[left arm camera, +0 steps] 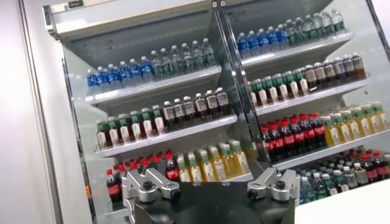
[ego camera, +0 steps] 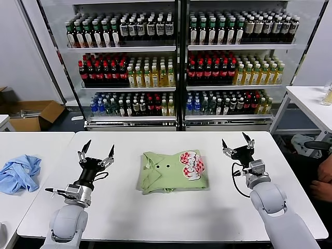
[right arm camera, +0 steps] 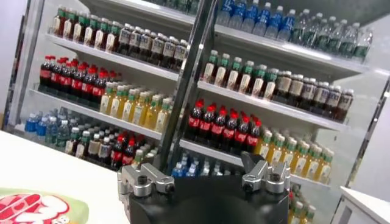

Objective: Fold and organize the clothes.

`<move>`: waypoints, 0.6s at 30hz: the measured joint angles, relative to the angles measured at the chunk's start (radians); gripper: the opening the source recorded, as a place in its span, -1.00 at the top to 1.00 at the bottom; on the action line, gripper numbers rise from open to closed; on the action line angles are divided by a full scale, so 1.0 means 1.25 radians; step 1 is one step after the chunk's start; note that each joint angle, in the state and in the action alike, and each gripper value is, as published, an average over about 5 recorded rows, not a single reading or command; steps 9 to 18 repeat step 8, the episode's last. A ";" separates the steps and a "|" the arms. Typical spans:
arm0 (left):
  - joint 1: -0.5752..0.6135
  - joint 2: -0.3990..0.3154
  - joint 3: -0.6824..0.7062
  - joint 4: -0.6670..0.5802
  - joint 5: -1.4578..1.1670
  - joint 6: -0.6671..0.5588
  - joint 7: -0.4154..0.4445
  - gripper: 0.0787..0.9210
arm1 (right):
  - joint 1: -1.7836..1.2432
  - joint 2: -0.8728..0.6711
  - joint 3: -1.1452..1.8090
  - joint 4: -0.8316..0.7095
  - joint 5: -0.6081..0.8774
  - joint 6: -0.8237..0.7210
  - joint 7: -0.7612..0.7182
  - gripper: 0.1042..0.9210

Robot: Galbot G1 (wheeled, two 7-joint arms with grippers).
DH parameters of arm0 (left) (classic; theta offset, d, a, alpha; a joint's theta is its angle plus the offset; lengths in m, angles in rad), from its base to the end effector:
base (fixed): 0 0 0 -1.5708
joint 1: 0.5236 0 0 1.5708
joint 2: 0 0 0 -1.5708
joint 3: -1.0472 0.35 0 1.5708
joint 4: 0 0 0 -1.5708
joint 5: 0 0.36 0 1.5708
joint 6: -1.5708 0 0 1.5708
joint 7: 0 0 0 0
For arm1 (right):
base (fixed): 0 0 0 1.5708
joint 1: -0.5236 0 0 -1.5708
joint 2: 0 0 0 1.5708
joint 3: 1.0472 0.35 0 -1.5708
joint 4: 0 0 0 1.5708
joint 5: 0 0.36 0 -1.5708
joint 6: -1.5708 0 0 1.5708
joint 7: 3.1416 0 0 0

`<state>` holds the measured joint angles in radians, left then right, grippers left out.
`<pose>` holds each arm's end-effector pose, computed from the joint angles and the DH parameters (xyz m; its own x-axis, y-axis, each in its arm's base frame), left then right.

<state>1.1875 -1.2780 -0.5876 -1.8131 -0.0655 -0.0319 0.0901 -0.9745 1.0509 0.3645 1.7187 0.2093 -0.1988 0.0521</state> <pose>0.3109 0.0975 -0.2923 -0.9873 0.1046 -0.1191 0.0732 0.9672 0.2431 0.3714 -0.0986 -0.2594 -0.9936 -0.1003 0.0513 -0.1114 0.9426 -0.3148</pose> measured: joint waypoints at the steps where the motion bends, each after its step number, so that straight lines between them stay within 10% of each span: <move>1: 0.000 0.001 0.000 0.001 0.002 0.000 -0.001 -0.77 | 0.002 0.001 -0.002 -0.003 -0.003 0.003 0.003 -0.76; 18: 0.009 0.003 -0.002 -0.002 0.019 -0.004 -0.006 -0.77 | 0.008 0.004 -0.018 -0.015 -0.025 0.025 0.027 -0.76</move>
